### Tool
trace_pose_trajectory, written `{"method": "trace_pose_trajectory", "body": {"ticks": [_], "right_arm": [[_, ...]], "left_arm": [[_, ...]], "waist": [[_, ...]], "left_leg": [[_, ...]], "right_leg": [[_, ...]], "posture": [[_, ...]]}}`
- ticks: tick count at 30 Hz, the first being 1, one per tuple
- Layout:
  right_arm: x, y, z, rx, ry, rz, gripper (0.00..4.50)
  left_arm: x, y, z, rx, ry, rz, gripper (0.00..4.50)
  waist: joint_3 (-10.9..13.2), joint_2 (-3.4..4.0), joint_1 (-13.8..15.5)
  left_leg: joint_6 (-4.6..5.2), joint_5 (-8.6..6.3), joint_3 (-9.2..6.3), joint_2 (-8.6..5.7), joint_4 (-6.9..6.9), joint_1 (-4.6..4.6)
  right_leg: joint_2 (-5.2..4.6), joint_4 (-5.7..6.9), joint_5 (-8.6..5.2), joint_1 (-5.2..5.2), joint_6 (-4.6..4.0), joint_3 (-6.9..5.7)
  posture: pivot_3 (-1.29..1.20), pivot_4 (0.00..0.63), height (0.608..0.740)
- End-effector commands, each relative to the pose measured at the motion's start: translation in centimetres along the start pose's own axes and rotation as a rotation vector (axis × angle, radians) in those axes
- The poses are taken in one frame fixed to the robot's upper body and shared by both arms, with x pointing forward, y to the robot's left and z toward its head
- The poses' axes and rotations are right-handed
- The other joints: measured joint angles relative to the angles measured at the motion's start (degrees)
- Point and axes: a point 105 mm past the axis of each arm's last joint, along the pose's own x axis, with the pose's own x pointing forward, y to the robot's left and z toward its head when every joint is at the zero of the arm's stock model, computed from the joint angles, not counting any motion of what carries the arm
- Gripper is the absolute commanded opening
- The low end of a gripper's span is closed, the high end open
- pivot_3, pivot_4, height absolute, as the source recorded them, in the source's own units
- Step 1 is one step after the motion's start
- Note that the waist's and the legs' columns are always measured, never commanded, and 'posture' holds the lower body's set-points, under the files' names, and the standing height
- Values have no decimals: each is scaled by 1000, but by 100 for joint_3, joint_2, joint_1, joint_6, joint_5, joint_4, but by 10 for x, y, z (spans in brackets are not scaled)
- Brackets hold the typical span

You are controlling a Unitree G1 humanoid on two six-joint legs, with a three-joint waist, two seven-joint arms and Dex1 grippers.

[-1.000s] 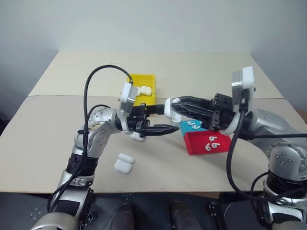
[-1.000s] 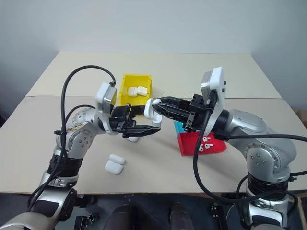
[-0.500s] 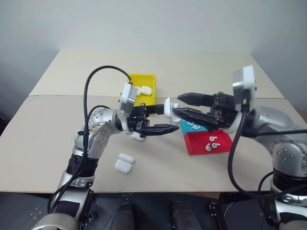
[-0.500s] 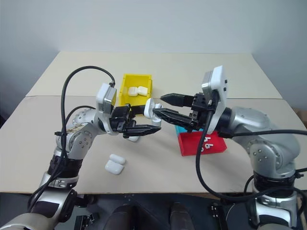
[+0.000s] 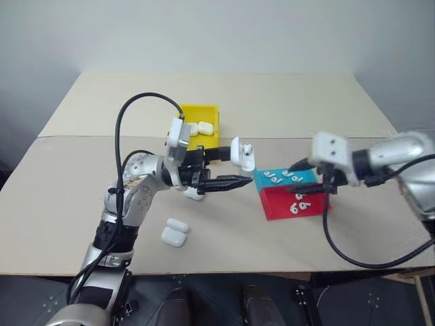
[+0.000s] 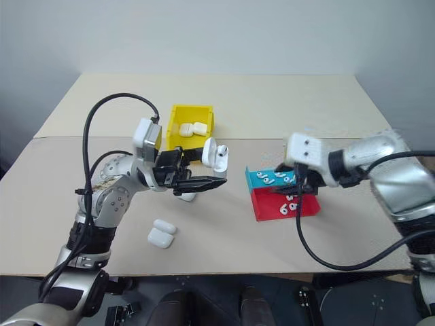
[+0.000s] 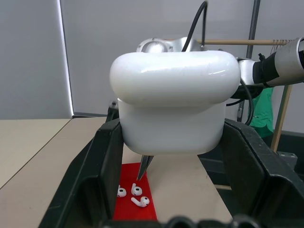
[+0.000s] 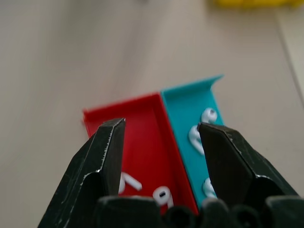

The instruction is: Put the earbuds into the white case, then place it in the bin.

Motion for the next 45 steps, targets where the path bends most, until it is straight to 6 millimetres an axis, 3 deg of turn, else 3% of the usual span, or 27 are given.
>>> {"method": "trace_pose_trajectory", "body": {"ticks": [1, 9, 12, 15, 29, 34, 37, 40, 45], "right_arm": [[1, -21, 4, -102, 29, -38, 2928], [16, -48, 3, -215, 74, 68, 2928], [25, -59, 2, -232, 95, 94, 2293], [35, -66, 2, -241, 114, 103, 1344], [61, -67, -4, -273, 159, 133, 1344], [60, -70, -2, -277, 163, 118, 1344], [56, -72, 2, -274, 151, 119, 1901], [57, -76, 4, -277, 150, 88, 2861], [62, -76, 6, -280, 141, 80, 2861]], "left_arm": [[1, -4, 10, 58, -19, 4, 2748], [-5, -7, 11, 70, -17, 53, 2748], [-8, -8, 12, 73, -15, 69, 2748], [-10, -9, 11, 78, -6, 84, 2748], [-16, -14, 12, 89, 5, 133, 2748], [-16, -16, 14, 95, 7, 135, 2748], [-17, -17, 14, 95, 9, 135, 2748], [-17, -19, 14, 94, 12, 133, 2748], [-17, -18, 15, 94, 14, 132, 2748]], "waist": [[0, 1, -4], [1, 2, 28], [2, 3, 27], [2, 4, 14], [4, 7, 0], [4, 7, -15], [5, 9, -30], [5, 9, -43], [5, 9, -69]], "left_leg": [[0, 0, 1, 0, 0, 1], [0, 0, 3, 1, 0, -2], [0, 0, 4, 1, 0, -2], [-1, 1, 5, 2, -1, -2], [-7, 4, 8, 2, -4, 1], [-10, 6, 8, 2, -4, 5], [-10, 6, 8, 2, -7, 4], [-10, 6, 8, 2, -8, 5], [-10, 6, 8, 1, -8, 5]], "right_leg": [[0, 0, 0, 0, 0, 1], [-1, -6, 0, 1, 0, -1], [-1, -7, 0, 1, 0, -2], [-2, -6, 1, 0, -1, -1], [-3, 3, 1, -2, -1, -1], [-3, 6, 1, -1, -1, 0], [-3, 6, 1, -2, -1, 0], [-3, 6, 1, -1, -1, 0], [-4, 6, 1, 0, -1, 0]], "posture": [[0, 150, 740], [0, 150, 740], [0, 150, 740], [0, 150, 740], [0, 150, 740], [0, 150, 740], [0, 150, 740], [0, 150, 740], [0, 150, 740]]}}
